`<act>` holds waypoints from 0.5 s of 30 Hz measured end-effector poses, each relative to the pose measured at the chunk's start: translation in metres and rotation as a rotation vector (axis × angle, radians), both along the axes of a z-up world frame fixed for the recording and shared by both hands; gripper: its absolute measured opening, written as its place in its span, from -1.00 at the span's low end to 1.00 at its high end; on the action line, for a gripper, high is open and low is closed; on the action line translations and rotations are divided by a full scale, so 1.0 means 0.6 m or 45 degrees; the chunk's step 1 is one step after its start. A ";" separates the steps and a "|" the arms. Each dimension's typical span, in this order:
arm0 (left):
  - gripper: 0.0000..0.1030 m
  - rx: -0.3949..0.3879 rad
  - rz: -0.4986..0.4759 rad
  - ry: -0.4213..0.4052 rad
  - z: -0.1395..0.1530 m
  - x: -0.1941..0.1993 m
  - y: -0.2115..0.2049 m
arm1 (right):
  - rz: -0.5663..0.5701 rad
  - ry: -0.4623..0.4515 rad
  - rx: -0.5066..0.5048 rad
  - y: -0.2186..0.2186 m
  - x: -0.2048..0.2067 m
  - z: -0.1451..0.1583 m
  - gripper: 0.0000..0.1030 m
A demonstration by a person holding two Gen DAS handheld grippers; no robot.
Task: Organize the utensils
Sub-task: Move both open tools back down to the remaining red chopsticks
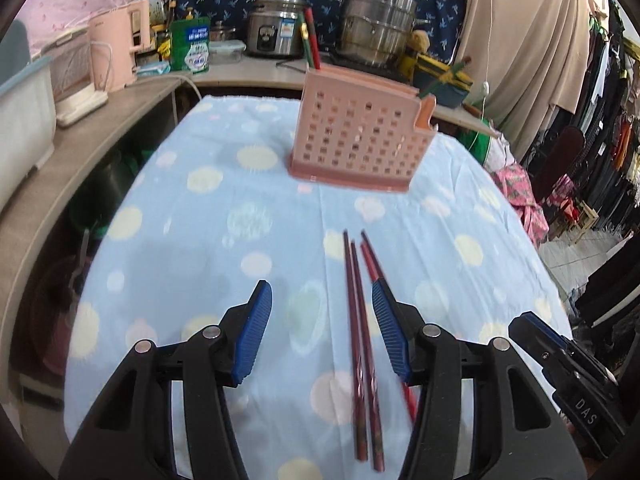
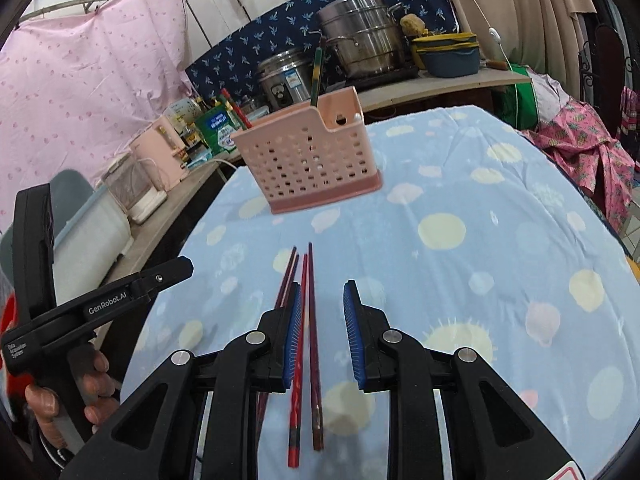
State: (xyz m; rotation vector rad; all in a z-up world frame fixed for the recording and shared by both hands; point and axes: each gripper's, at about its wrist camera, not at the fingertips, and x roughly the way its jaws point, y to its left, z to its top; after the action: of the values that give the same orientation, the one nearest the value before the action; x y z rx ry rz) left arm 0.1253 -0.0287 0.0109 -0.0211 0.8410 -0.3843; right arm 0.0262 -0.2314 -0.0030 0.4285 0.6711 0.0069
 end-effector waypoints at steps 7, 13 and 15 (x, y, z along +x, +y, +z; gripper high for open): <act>-0.03 0.044 -0.013 0.064 -0.055 -0.055 0.007 | 0.037 0.112 -0.040 0.035 -0.047 -0.058 -0.57; -0.03 0.073 -0.029 0.090 -0.088 -0.092 0.003 | 0.079 0.145 -0.106 0.069 -0.066 -0.082 -0.57; -0.03 0.074 -0.035 0.100 -0.095 -0.100 0.002 | 0.092 0.150 -0.124 0.078 -0.066 -0.087 -0.57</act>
State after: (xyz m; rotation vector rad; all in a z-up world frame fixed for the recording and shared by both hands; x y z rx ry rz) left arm 0.0655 -0.0276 -0.0460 0.0295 0.9306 -0.3871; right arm -0.0135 -0.1846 -0.0551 0.3123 0.7996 0.0170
